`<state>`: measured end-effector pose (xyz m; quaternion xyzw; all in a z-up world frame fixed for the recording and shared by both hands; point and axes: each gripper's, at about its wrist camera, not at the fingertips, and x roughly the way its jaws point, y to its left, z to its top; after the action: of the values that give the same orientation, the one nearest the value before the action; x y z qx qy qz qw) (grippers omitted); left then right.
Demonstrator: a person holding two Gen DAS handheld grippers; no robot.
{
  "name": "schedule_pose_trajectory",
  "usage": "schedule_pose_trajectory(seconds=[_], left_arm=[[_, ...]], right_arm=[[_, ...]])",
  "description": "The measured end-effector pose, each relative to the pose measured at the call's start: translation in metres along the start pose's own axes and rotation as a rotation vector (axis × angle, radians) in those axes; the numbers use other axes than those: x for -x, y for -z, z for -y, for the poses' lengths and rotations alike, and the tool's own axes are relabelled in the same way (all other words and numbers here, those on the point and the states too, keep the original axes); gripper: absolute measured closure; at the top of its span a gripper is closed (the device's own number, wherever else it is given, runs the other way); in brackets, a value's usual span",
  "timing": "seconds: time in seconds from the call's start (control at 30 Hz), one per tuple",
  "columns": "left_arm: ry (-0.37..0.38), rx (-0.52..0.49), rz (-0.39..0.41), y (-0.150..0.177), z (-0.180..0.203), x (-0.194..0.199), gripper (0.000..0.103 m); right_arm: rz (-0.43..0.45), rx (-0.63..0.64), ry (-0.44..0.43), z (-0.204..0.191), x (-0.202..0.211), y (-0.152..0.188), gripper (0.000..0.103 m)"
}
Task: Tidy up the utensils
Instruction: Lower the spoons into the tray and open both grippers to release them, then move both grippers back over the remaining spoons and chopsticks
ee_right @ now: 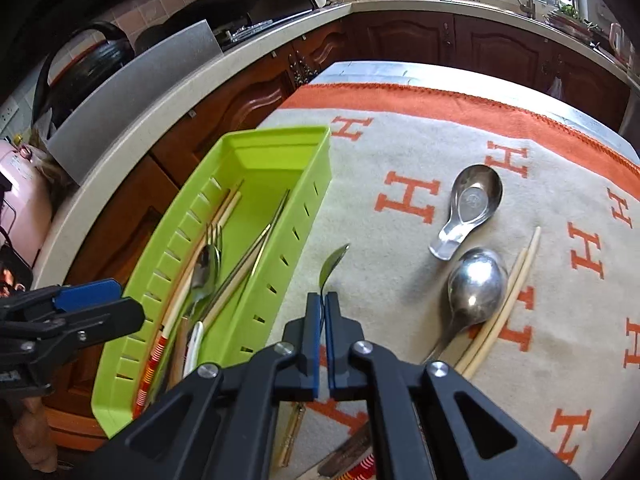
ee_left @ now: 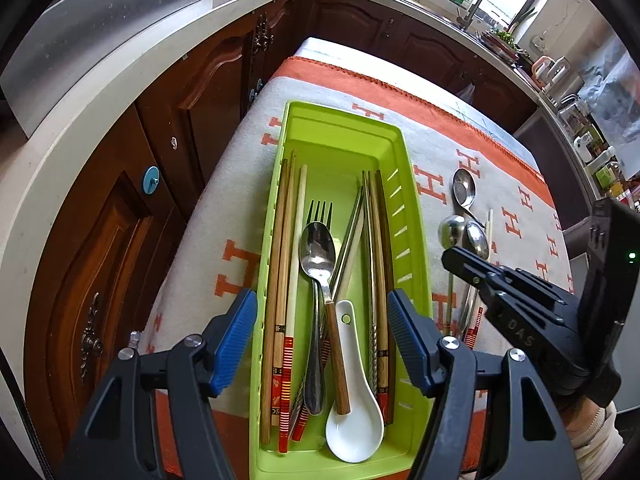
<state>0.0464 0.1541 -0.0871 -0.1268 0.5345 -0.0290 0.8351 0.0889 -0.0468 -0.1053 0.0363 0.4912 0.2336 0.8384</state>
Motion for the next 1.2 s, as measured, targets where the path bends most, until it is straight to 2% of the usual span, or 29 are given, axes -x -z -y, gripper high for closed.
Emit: schedule_pose_trajectory(seconds=[0.2,0.3,0.43,0.6,0.77,1.03,1.2], left_arm=[[-0.008,0.002,0.026,-0.001,-0.005,0.009,0.038],[-0.016,0.001,0.041,-0.002,-0.007,0.013,0.038],[-0.044,-0.005,0.058,-0.002,-0.007,0.017,0.038],[-0.065,-0.013,0.061,-0.001,-0.007,0.021,0.038],[-0.091,-0.017,0.073,0.0,-0.007,0.024,0.03],[-0.093,-0.015,0.066,-0.001,-0.003,0.024,0.025],[-0.09,-0.032,0.066,0.0,0.005,0.023,0.023]], right_arm=[[0.084,0.012,-0.062,-0.009,0.044,-0.015,0.101],[0.104,0.008,-0.13,-0.018,0.063,-0.024,0.101],[0.078,-0.005,-0.213,-0.035,0.063,-0.031,0.101],[0.004,0.008,-0.2,-0.053,0.032,-0.028,0.101],[-0.062,0.003,-0.155,-0.054,0.006,-0.018,0.097],[-0.046,0.001,-0.148,-0.04,0.022,-0.01,0.097],[-0.037,-0.048,-0.137,-0.014,0.037,-0.002,0.097]])
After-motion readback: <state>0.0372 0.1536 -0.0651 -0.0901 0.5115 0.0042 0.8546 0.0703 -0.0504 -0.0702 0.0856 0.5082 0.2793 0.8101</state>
